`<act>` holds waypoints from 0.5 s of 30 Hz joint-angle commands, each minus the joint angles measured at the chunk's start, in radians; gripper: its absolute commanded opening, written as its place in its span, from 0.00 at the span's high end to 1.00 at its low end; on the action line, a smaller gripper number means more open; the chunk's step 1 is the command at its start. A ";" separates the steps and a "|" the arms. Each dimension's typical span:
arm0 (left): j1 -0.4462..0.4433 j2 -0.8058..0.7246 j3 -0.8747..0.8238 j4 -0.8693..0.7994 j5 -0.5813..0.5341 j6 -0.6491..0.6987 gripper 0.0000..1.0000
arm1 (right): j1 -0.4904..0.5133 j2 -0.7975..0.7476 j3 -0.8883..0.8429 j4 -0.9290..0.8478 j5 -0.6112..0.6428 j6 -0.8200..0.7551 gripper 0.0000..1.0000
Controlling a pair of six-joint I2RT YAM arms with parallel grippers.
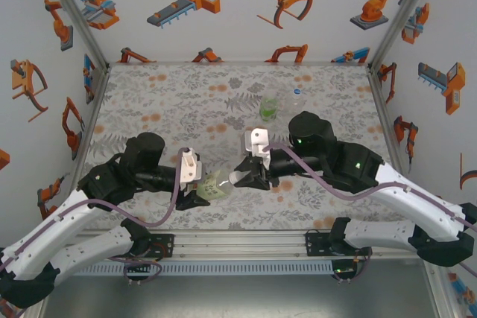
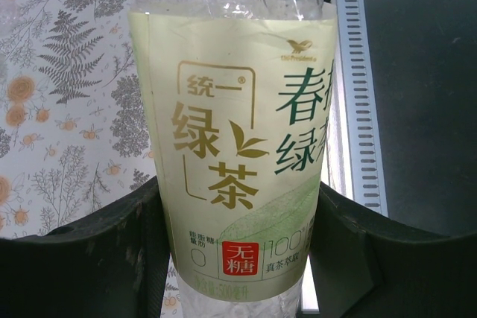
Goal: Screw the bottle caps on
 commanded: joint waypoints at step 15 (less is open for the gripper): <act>-0.004 0.028 0.003 0.043 -0.103 0.027 1.00 | -0.001 -0.020 -0.107 -0.087 0.513 1.636 1.00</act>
